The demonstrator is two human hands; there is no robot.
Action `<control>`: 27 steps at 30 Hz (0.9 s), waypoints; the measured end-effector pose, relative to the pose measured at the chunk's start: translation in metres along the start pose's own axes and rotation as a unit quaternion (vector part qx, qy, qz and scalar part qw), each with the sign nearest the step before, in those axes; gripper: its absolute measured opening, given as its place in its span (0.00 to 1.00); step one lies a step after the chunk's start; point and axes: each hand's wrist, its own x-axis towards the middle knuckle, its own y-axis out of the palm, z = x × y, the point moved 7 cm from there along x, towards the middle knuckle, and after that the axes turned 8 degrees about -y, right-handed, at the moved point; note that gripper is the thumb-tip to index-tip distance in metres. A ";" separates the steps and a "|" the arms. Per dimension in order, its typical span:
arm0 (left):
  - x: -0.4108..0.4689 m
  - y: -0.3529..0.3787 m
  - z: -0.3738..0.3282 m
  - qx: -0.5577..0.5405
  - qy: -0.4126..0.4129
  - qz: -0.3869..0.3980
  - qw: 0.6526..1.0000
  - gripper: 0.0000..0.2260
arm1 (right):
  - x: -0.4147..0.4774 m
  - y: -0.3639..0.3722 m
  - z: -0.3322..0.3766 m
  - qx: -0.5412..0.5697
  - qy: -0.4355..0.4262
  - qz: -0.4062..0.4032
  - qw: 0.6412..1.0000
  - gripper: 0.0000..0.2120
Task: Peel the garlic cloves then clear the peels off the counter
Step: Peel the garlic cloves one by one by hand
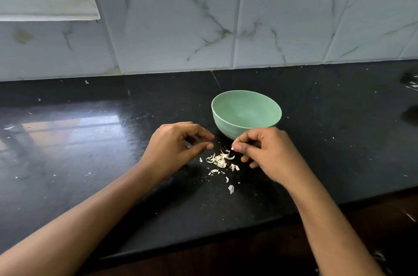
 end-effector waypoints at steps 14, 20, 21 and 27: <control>0.003 0.011 0.005 0.023 -0.033 0.033 0.999 0.08 | -0.013 0.000 0.011 -0.338 -0.204 -0.036 0.918 0.06; 0.002 0.012 0.002 0.026 -0.042 0.044 0.998 0.09 | -0.013 0.000 0.008 -0.347 -0.191 -0.048 0.917 0.06; 0.002 0.012 0.002 0.027 -0.041 0.047 0.998 0.09 | -0.014 0.002 0.004 -0.349 -0.182 -0.048 0.918 0.07; -0.002 0.010 -0.008 -0.080 -0.025 0.054 0.995 0.13 | -0.016 0.004 -0.008 0.214 0.050 -0.083 0.972 0.04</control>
